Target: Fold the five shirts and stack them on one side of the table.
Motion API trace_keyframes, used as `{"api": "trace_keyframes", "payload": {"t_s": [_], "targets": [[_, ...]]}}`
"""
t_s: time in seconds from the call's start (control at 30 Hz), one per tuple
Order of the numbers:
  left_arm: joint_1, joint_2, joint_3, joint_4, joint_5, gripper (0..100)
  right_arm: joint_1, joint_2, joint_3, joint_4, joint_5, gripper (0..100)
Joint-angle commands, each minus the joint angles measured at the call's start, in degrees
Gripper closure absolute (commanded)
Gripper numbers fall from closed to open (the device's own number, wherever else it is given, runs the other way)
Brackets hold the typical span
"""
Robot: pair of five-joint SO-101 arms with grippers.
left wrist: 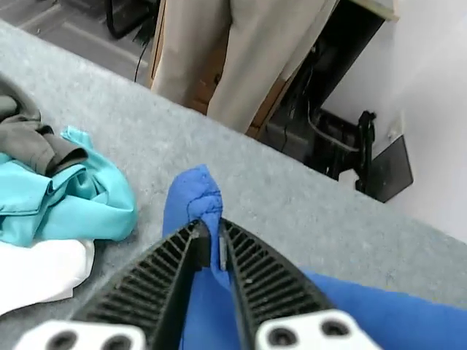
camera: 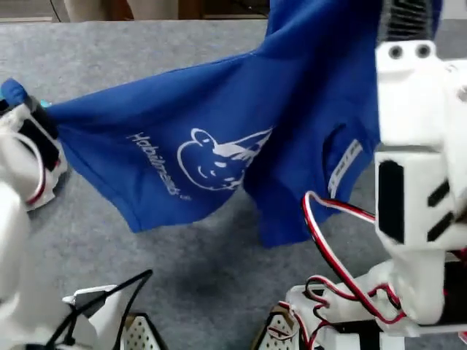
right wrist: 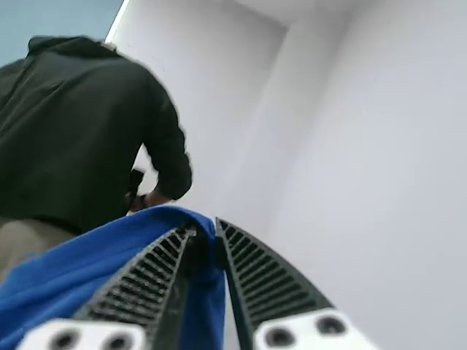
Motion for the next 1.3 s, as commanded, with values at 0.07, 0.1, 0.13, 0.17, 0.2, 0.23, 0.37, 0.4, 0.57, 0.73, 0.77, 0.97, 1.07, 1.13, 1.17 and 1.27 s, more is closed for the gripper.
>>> {"api": "trace_keyframes", "payload": {"t_s": [0.07,0.1,0.13,0.17,0.2,0.23,0.37,0.4,0.57,0.73,0.77,0.97,1.07,1.13,1.17,1.27], "targets": [[-0.7,-3.03,-2.2,-1.14,-0.62,98,-0.75,0.13,-1.45,-7.91,5.45,99.5],[-0.7,-3.65,-2.2,-2.11,-0.62,98,-0.84,0.13,-1.36,-8.88,6.24,99.5],[-0.79,-4.44,-2.29,-3.43,-0.62,98,-1.1,0.13,-1.27,-9.67,6.95,99.5],[-0.79,-5.32,-2.64,-4.84,-0.44,98,-2.15,0.13,-1.27,-10.2,7.65,99.5],[-0.79,-6.29,-2.9,-6.24,-0.35,98,-3.56,0.13,-1.27,-10.55,8.88,99.5],[-0.79,-7.25,-2.99,-7.65,-0.62,98,-4.97,0.13,-1.27,-10.9,10.46,99.5],[-0.79,-10.51,-2.64,-12.66,-0.62,98,-11.21,0.22,-1.19,-14.15,15.82,99.5],[-0.79,-10.86,-2.64,-13.27,-0.62,98,-12.62,0.22,-1.19,-14.42,16.97,99.5],[-0.79,-11.56,-0.62,-13.1,-0.62,98,-15.25,0.22,-1.19,-13.71,18.64,99.5],[-0.88,-11.91,1.93,-12.84,-3.96,98,-15.25,-0.31,-1.63,-11.6,18.81,99.5],[-0.88,-11.91,2.02,-12.84,-4.57,98,-15.25,-0.92,-1.63,-11.52,19.25,99.5],[-0.88,-14.11,1.23,-9.76,-5.45,98,-15.25,-4.44,-1.19,-11.52,22.07,99.5],[-0.88,-17.36,1.67,-9.58,-5.45,98,-15.25,-6.11,-1.19,-10.55,23.12,99.5],[-0.79,-19.03,1.76,-9.41,-5.45,98,-15.25,-7.25,-1.27,-9.76,23.21,99.5],[-0.79,-19.65,1.76,-9.41,-5.45,98,-15.16,-7.69,-1.27,-9.49,23.21,99.5],[-0.79,-20.97,1.76,-9.49,-5.45,98,-15.16,-8.66,-1.27,-9.58,23.21,99.5]]}}
